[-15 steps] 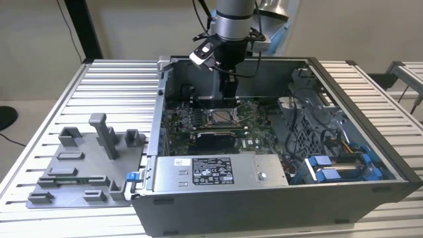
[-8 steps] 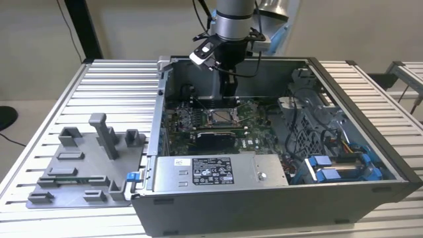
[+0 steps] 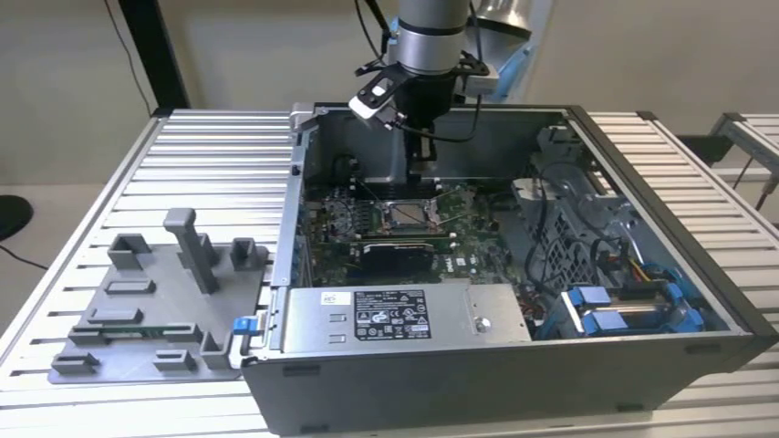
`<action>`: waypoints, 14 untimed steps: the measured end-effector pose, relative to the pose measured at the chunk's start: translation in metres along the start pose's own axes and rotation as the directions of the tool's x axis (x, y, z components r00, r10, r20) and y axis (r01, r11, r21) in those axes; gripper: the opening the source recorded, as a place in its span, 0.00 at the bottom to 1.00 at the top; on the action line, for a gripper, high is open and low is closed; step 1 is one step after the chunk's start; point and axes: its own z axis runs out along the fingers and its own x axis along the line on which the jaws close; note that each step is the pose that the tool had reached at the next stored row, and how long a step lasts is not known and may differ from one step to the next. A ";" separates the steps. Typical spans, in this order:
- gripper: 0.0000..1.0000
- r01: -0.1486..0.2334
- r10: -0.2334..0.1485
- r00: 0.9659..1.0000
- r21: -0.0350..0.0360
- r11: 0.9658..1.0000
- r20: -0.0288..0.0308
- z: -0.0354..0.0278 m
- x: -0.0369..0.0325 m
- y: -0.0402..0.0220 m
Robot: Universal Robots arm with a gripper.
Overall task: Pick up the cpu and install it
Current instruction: 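Close the cpu cover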
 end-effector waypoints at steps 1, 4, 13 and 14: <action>0.00 0.000 0.000 1.000 0.000 1.000 0.001 0.0000 0.0000 0.0000; 0.00 0.000 0.000 1.000 0.000 1.000 0.003 0.0000 0.0000 0.0000; 0.00 0.000 0.000 1.000 0.005 1.000 0.004 0.0001 0.0000 0.0227; 0.00 0.000 0.000 1.000 0.005 1.000 0.004 0.0001 0.0000 0.0273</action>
